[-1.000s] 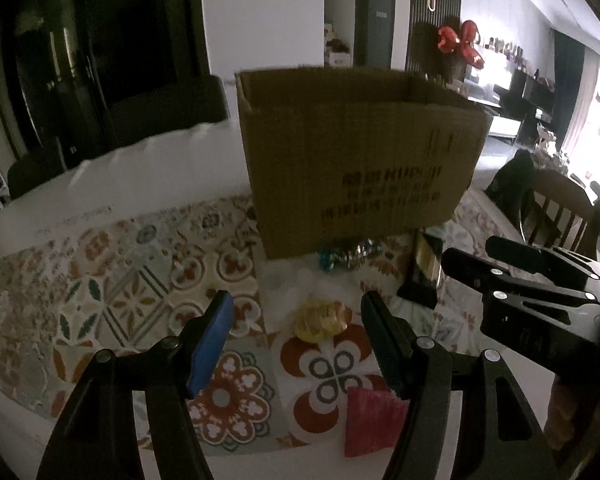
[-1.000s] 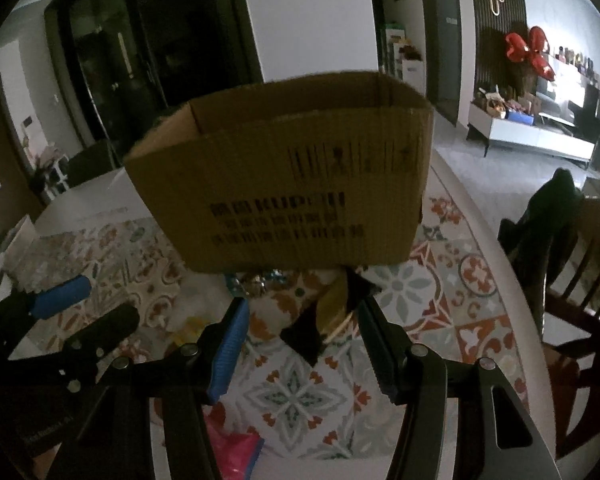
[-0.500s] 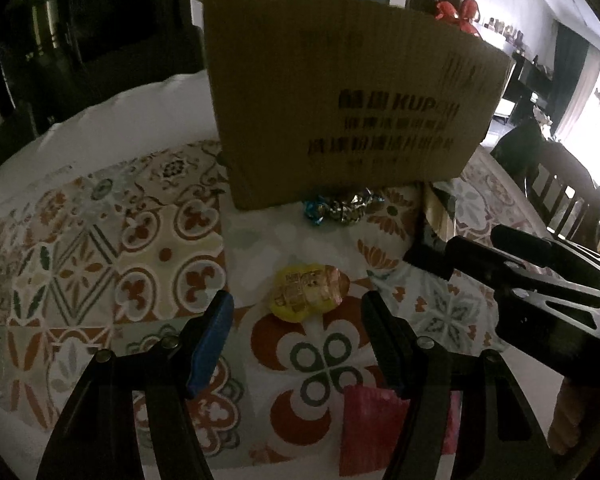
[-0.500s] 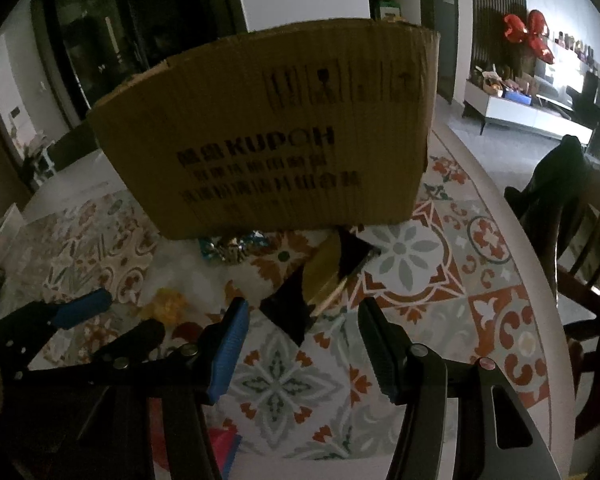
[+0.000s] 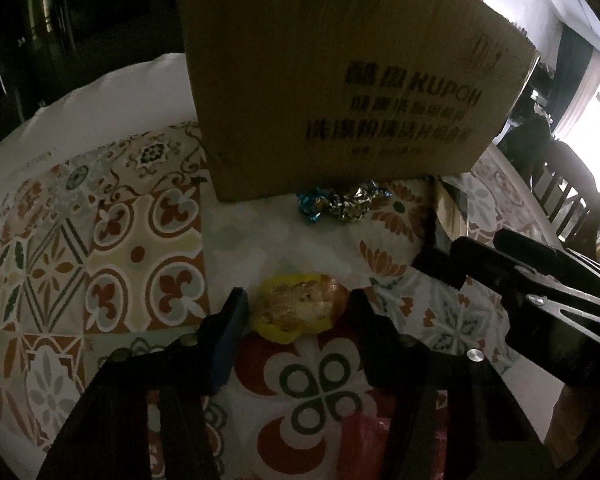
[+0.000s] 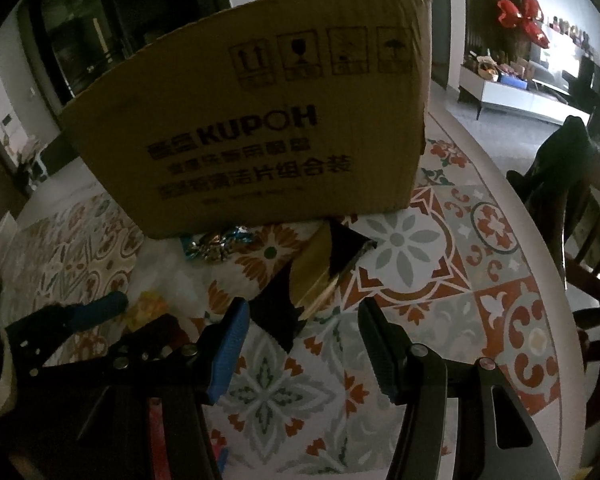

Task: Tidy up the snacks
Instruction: 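Grasp the yellow round packet with the left tool while the right tool approaches the gold tall packet, then lift the yellow packet with the left tool while the right tool grasps the gold tall packet, then carry the yellow packet with the left tool while the right tool carries the gold packet into the box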

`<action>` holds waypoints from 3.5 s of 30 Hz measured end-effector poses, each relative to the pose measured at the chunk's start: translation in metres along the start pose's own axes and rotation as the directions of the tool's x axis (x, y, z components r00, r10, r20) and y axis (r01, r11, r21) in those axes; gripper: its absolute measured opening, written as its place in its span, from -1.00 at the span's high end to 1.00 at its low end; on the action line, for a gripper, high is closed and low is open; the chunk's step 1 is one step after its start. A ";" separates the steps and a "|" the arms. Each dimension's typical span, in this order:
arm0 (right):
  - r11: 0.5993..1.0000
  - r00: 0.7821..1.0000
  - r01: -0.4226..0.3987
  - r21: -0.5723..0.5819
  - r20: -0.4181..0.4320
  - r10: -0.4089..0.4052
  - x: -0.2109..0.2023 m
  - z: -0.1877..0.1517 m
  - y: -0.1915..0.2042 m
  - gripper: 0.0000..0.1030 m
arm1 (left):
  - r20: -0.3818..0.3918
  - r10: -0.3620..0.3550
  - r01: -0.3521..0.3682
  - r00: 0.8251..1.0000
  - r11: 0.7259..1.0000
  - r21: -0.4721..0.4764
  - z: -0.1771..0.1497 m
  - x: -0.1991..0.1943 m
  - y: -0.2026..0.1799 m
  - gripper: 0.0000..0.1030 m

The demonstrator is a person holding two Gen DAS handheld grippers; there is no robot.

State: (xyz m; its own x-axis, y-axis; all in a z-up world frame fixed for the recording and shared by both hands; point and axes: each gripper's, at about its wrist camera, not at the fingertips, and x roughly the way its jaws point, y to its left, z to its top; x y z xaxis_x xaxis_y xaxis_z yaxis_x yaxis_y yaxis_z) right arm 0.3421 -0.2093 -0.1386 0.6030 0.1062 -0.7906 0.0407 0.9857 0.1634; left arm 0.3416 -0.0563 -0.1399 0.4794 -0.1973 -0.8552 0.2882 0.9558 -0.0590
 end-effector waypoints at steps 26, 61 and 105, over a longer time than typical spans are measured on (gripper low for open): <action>0.992 0.996 0.087 0.091 0.015 -0.089 0.027 0.021 -0.003 -0.12 | 0.142 0.083 -0.088 0.986 0.996 0.026 0.018 -0.017 -0.011 0.22; 0.995 0.995 0.098 -0.014 0.032 -0.097 -0.004 0.001 0.015 0.29 | 0.187 0.074 -0.073 0.980 0.997 -0.009 0.013 -0.050 -0.022 0.22; 0.989 0.941 -0.069 -0.133 0.321 0.109 -0.122 0.097 0.020 0.29 | 0.459 0.118 -0.127 0.881 0.992 -0.010 0.084 -0.173 -0.020 0.22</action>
State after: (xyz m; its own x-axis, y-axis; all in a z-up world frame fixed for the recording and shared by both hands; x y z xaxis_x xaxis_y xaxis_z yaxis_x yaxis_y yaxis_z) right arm 0.3466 -0.2148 0.0179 0.8276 0.1651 -0.5364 -0.1070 0.9846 0.1379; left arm 0.3224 -0.0598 0.0526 0.8365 -0.1615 -0.5236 0.2166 0.9752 0.0453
